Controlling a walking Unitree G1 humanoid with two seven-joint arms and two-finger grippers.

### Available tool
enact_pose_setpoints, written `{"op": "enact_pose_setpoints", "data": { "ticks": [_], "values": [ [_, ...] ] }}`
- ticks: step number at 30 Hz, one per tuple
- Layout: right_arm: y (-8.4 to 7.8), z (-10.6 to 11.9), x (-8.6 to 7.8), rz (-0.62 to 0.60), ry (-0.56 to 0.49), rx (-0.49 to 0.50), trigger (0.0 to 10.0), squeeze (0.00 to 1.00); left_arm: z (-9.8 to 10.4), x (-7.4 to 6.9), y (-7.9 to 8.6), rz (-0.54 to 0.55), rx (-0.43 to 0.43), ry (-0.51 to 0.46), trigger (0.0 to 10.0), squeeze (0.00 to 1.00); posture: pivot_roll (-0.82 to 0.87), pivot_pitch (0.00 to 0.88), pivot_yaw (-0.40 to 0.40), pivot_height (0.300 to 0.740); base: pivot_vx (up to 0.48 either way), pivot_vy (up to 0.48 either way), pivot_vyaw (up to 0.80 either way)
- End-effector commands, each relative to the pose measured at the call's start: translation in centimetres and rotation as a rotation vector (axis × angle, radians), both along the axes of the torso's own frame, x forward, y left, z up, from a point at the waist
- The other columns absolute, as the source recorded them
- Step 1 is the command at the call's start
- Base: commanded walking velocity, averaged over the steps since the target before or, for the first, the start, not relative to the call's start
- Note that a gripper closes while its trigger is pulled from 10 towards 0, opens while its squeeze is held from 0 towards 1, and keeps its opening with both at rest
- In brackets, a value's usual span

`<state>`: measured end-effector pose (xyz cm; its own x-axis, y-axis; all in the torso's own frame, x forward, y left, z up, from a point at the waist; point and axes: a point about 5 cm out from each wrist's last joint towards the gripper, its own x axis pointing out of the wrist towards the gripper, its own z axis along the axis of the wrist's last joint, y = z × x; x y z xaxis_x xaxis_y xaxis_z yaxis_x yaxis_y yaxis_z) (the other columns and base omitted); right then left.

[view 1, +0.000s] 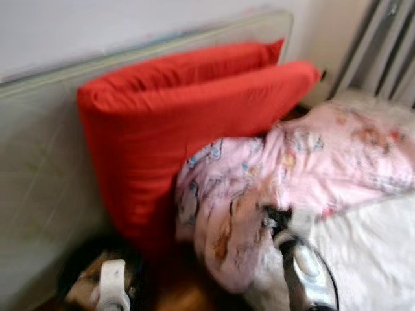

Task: Clean up the room

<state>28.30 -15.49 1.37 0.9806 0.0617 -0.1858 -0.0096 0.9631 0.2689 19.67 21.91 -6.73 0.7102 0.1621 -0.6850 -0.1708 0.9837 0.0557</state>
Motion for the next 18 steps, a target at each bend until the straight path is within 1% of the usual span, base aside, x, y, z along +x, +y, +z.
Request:
{"op": "enact_pose_setpoints", "data": {
  "ticks": [1, 8, 18],
  "values": [
    [0.21, 0.35, 0.22, -0.003, -0.015, 0.004, 10.0, 0.0, 0.22, 0.35, 0.24, -0.01, 0.013, -0.003, 10.0, 0.0, -0.02, 0.037, -0.025, 0.74, -0.262, 0.0, 0.0],
    [0.15, 0.5, 0.25, -0.021, -0.023, -0.007, 10.0, 0.0, 0.28, 0.42, 0.26, -0.013, 0.014, -0.007, 10.0, 0.0, -0.02, 0.037, -0.024, 0.74, -0.266, 0.0, 0.0],
    [-0.41, 0.71, 0.28, -0.069, -0.033, -0.033, 10.0, 0.0, 0.18, 0.21, 0.32, -0.016, 0.016, -0.002, 10.0, 0.0, -0.02, 0.037, -0.024, 0.74, -0.264, 0.0, 0.0]
  ]
}}
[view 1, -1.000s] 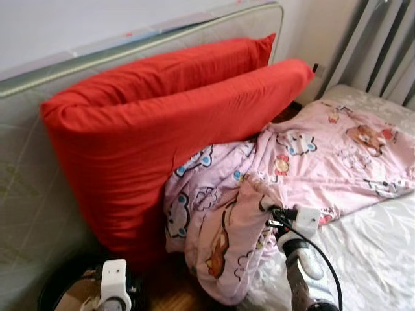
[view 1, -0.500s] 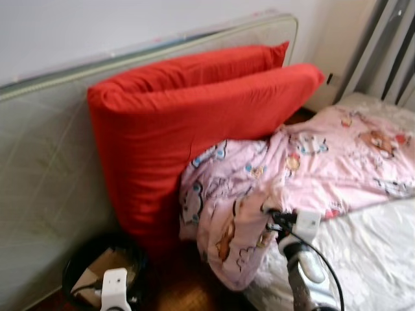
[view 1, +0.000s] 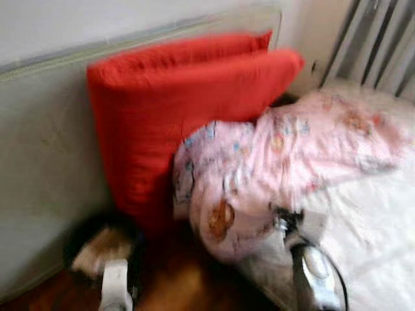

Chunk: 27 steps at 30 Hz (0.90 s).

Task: Clean up the room

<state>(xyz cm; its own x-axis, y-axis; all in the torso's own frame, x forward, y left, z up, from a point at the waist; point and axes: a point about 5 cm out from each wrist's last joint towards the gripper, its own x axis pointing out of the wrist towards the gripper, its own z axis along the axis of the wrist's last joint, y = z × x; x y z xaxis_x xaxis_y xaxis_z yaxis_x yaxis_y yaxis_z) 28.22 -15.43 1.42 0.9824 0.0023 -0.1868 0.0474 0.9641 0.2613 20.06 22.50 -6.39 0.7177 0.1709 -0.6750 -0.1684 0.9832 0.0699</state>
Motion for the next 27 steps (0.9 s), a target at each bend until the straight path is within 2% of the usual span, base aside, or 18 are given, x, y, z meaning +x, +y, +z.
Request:
{"op": "enact_pose_setpoints", "data": {
  "ticks": [1, 7, 15, 27],
  "values": [
    [-0.7, 0.7, 0.4, -0.028, -0.038, -0.031, 10.0, 0.0, -0.2, -0.2, -0.3, -0.013, -0.001, 0.009, 10.0, 0.0, -0.02, 0.036, -0.024, 0.74, -0.266, 0.0, 0.0],
    [-1.4, 0.9, 0.4, -0.069, -0.047, -0.055, 10.0, 0.0, -0.2, -0.3, -0.3, -0.014, -0.001, 0.011, 10.0, 0.0, -0.02, 0.033, -0.022, 0.74, -0.265, 0.0, 0.0],
    [-1.5, 1.0, 0.4, -0.09, -0.06, -0.069, 10.0, 0.0, -0.3, -0.3, -0.4, -0.023, 0.0, 0.015, 10.0, 0.0, -0.02, 0.027, -0.021, 0.74, -0.266, 0.0, 0.0],
    [-2.3, 1.7, 0.5, -0.152, -0.107, -0.1, 10.0, 0.0, -0.4, -0.7, -0.1, -0.022, 0.004, 0.034, 10.0, 0.0, -0.02, 0.033, -0.023, 0.74, 0.0, 0.0, 0.0]
  ]
}}
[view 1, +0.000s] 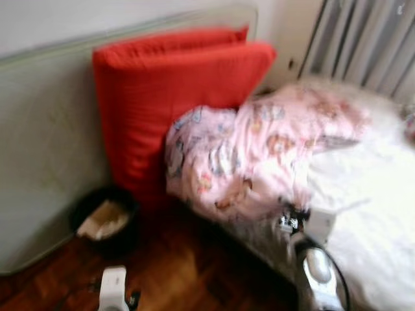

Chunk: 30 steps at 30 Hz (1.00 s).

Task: Clean up the room

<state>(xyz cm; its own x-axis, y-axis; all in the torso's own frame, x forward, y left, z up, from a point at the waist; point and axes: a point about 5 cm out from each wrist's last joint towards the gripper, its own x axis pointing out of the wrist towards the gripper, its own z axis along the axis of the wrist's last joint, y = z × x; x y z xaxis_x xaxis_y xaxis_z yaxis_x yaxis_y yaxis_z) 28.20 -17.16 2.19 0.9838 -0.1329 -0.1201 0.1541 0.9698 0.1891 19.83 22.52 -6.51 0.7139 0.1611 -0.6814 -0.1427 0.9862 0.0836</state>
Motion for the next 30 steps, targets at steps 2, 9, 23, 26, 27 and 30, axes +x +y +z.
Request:
{"op": "enact_pose_setpoints", "data": {
  "ticks": [2, 9, 23, 26, 27, 30],
  "values": [
    [-0.7, 1.0, 0.5, -0.038, -0.046, -0.026, 10.0, 0.0, -0.3, -0.5, -0.1, 0.004, -0.007, 0.023, 10.0, 0.0, -0.02, 0.033, -0.023, 0.74, 0.0, 0.0, 0.0],
    [-0.7, 1.0, 0.5, -0.031, -0.053, -0.024, 10.0, 0.0, -0.4, -0.4, -0.3, 0.0, -0.007, 0.026, 10.0, 0.0, -0.02, 0.035, -0.023, 0.74, 0.0, 0.0, 0.0],
    [-1.4, 3.8, 0.8, -0.064, -0.218, -0.167, 10.0, 0.0, -0.3, -0.3, -0.3, -0.004, -0.004, 0.029, 10.0, 0.0, -0.02, 0.035, -0.022, 0.74, 0.0, 0.0, 0.0],
    [-1.7, 4.5, 0.6, -0.069, -0.264, -0.181, 10.0, 0.0, -0.3, -0.4, -0.3, -0.003, -0.003, 0.029, 10.0, 0.0, -0.02, 0.035, -0.025, 0.74, 0.0, 0.0, 0.0],
    [-1.7, 5.0, 0.4, -0.052, -0.295, -0.191, 10.0, 0.0, -0.4, -0.4, -0.3, -0.003, -0.003, 0.029, 10.0, 0.0, -0.02, 0.035, -0.025, 0.74, 0.0, 0.0, 0.0],
    [-1.5, 5.4, 0.0, -0.013, -0.32, -0.217, 10.0, 0.0, -0.4, -0.5, -0.2, -0.002, -0.004, 0.03, 10.0, 0.0, -0.02, 0.035, -0.025, 0.74, 0.0, 0.0, 0.0]
  ]
}}
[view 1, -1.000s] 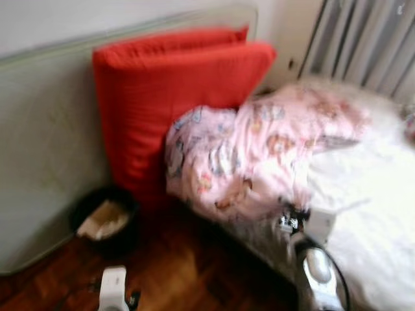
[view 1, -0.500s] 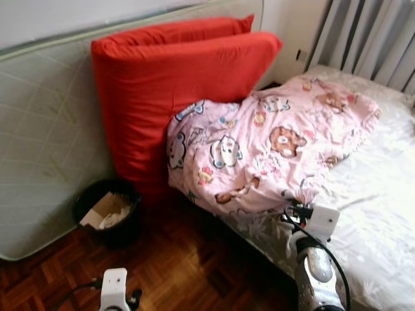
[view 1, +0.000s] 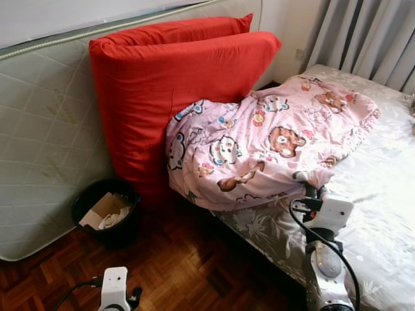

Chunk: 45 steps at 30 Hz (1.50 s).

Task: Clean up the room

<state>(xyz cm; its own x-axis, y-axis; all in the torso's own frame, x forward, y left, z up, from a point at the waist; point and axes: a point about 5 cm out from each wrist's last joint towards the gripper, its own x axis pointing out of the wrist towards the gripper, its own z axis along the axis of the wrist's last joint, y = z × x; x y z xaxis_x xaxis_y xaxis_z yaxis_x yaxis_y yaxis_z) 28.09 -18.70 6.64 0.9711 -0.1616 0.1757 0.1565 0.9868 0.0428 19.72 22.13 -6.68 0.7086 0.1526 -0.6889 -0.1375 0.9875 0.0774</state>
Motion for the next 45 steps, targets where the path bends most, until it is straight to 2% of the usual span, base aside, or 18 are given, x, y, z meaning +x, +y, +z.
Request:
{"op": "enact_pose_setpoints", "data": {
  "ticks": [1, 3, 4, 5, 13, 18, 19, 21, 26, 28, 29, 30, 31, 32, 33, 45],
  "values": [
    [0.2, 1.0, -0.2, 0.043, -0.05, -0.056, 10.0, 0.0, -0.2, -0.4, 0.1, 0.002, 0.004, 0.022, 10.0, 0.0, -0.03, 0.036, -0.025, 0.74, 0.0, 0.0, 0.0],
    [0.3, 1.0, -0.5, 0.052, -0.053, -0.076, 10.0, 0.0, -0.3, -0.4, 0.1, 0.001, 0.004, 0.022, 10.0, 0.0, -0.03, 0.035, -0.026, 0.74, 0.0, 0.0, 0.0],
    [0.5, 1.3, -1.0, 0.084, -0.07, -0.138, 10.0, 0.0, -0.3, -0.5, 0.1, 0.001, 0.005, 0.022, 10.0, 0.0, -0.03, 0.034, -0.027, 0.74, 0.0, 0.0, 0.0],
    [0.6, 1.4, -1.2, 0.097, -0.077, -0.154, 10.0, 0.0, -0.3, -0.5, 0.1, 0.001, 0.005, 0.022, 10.0, 0.0, -0.03, 0.034, -0.027, 0.74, 0.0, 0.0, 0.0],
    [0.9, 1.3, -2.5, 0.123, -0.059, -0.152, 10.0, 0.0, -0.3, -0.4, 0.1, -0.008, 0.007, 0.024, 10.0, 0.0, -0.03, 0.033, -0.025, 0.74, 0.0, 0.0, 0.0],
    [0.1, -1.0, -2.8, 0.083, 0.073, -0.098, 10.0, 0.0, -0.3, -0.4, 0.0, -0.022, 0.01, 0.027, 10.0, 0.0, -0.03, 0.031, -0.025, 0.74, 0.0, 0.0, 0.0],
    [-0.1, -1.8, -3.0, 0.064, 0.122, -0.051, 10.0, 0.0, -0.3, -0.4, -0.1, -0.024, 0.011, 0.027, 10.0, 0.0, -0.03, 0.03, -0.026, 0.74, 0.0, 0.0, 0.0],
    [-0.2, -2.3, -3.1, 0.049, 0.148, -0.005, 10.0, 0.0, -0.3, -0.4, -0.1, -0.025, 0.011, 0.026, 10.0, 0.0, -0.03, 0.031, -0.026, 0.74, 0.0, 0.0, 0.0],
    [0.2, -2.5, -3.6, 0.082, 0.168, 0.002, 10.0, 0.0, -0.3, -0.4, -0.1, -0.027, 0.012, 0.024, 10.0, 0.0, -0.03, 0.031, -0.024, 0.74, 0.0, 0.0, 0.0],
    [0.3, -2.6, -3.7, 0.09, 0.177, 0.008, 10.0, 0.11, -0.3, -0.3, -0.2, -0.03, 0.012, 0.023, 10.0, 0.0, -0.03, 0.031, -0.024, 0.74, 0.0, 0.0, 0.0],
    [0.4, -2.7, -3.8, 0.094, 0.183, 0.014, 10.0, 0.66, -0.3, -0.3, -0.3, -0.031, 0.012, 0.022, 10.0, 0.0, -0.03, 0.031, -0.025, 0.74, 0.0, 0.0, 0.0],
    [0.5, -2.8, -3.9, 0.099, 0.188, 0.02, 10.0, 0.66, -0.3, -0.3, -0.3, -0.033, 0.012, 0.021, 10.0, 0.0, -0.03, 0.031, -0.025, 0.74, 0.0, 0.0, 0.0],
    [0.6, -2.9, -3.9, 0.113, 0.196, 0.027, 10.0, 0.73, -0.3, -0.3, -0.5, -0.036, 0.012, 0.02, 10.0, 0.0, -0.03, 0.031, -0.025, 0.74, 0.0, 0.0, 0.0],
    [0.6, -2.9, -3.9, 0.113, 0.196, 0.027, 10.0, 0.73, -0.3, -0.3, -0.5, -0.036, 0.012, 0.02, 10.0, 0.0, -0.03, 0.031, -0.025, 0.74, 0.0, 0.0, 0.0],
    [0.8, -2.9, -4.0, 0.125, 0.199, 0.029, 10.0, 1.0, -0.2, -0.2, -0.5, -0.037, 0.012, 0.019, 10.0, 0.0, -0.03, 0.031, -0.025, 0.74, 0.0, 0.0, 0.0],
    [1.5, -2.9, -4.3, 0.18, 0.214, 0.052, 10.0, 1.0, -0.2, -0.1, -0.6, -0.048, 0.012, 0.012, 10.0, 0.0, -0.03, 0.034, -0.027, 0.74, 0.0, 0.0, 0.0]
  ]
}}
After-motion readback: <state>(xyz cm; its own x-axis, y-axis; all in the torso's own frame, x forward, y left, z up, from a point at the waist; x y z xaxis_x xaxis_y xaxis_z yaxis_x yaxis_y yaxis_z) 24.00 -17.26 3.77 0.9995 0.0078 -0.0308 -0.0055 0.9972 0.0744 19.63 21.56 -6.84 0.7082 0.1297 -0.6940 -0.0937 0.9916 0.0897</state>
